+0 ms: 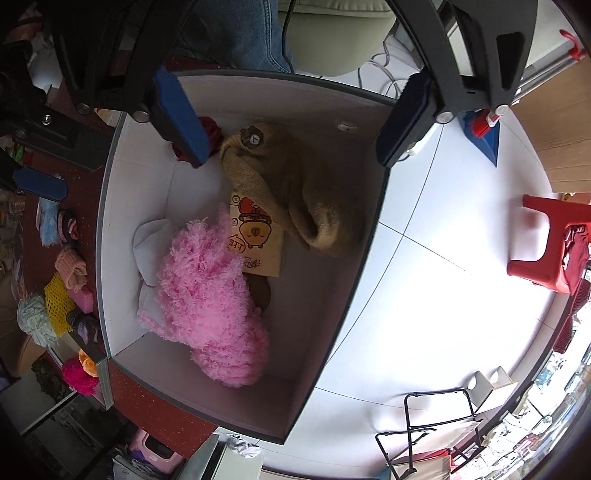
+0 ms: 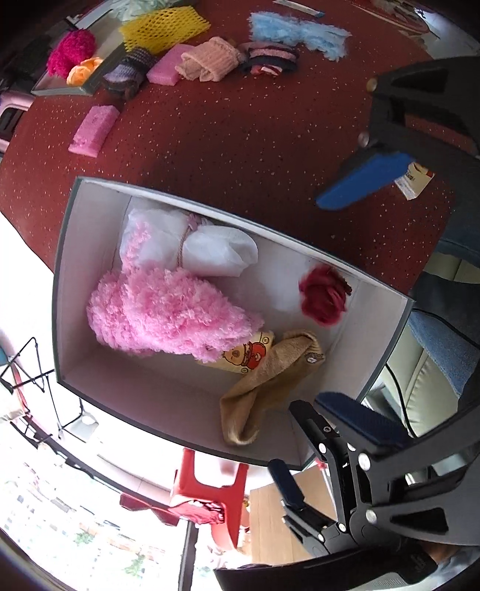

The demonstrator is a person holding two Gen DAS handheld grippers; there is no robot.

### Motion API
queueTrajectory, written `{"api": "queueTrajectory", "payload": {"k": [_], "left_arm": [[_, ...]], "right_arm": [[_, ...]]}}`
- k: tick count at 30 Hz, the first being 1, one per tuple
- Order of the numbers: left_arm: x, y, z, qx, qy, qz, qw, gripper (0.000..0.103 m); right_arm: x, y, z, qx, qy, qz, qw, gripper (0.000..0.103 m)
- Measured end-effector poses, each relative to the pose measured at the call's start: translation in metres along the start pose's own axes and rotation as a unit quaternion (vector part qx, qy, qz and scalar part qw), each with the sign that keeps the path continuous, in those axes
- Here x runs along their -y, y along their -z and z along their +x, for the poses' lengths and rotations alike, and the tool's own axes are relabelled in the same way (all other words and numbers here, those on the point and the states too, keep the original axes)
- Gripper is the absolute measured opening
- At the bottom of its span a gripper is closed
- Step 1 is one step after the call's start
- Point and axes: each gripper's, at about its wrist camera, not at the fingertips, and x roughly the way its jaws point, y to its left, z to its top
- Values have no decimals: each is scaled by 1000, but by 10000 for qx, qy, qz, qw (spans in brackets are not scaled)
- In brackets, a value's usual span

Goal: Organize soft objects
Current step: 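Open left tool dropping hat into box while right tool releases rose, then move left tool to capybara tissue pack on table while right tool moves away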

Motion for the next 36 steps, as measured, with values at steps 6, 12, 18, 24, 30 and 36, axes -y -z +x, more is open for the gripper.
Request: {"api": "queueTrajectory", "payload": {"k": [6,12,18,24,30,36], "left_arm": [[21,1,1,-34,-105,258,9996,103],[48,-5,-4,-88,-132,654,9977,103],[75,-9,-13,-87,-51,1033,9946,103],[123,-3,-15,-139,40,1679,9857,103],[197,29,-9,-456,409,2803,9580,103],[271,90,38,-1058,218,3923,9135,103]], "right_arm": [[30,7,-13,157,43,409,9990,103],[80,27,-19,153,27,1289,9915,103],[150,72,-19,115,-4,2430,9700,103],[223,140,-14,-40,67,3629,9318,103],[268,198,-6,-147,6,4454,8952,103],[289,227,-2,-169,-82,4784,8779,103]]}}
